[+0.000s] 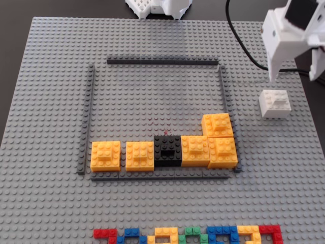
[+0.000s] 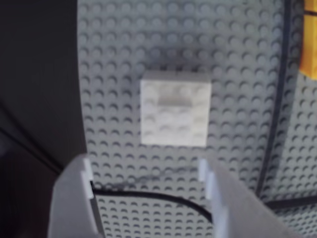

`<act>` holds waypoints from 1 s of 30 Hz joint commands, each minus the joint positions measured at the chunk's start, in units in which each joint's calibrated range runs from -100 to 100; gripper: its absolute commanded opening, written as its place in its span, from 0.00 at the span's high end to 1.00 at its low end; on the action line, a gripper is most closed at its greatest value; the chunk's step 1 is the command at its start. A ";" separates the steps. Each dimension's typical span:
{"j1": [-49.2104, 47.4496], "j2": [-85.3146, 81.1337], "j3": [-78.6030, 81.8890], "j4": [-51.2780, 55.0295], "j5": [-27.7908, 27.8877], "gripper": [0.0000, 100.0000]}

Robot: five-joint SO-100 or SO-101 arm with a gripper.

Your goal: Grab the cube and place it into the grid

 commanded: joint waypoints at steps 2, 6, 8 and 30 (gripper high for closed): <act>1.01 0.49 -4.65 -1.05 0.73 0.74; 1.38 1.52 -4.83 -1.49 0.83 0.74; 1.45 1.86 -5.01 -1.64 0.83 0.74; 1.08 3.76 -6.46 -2.22 0.44 0.74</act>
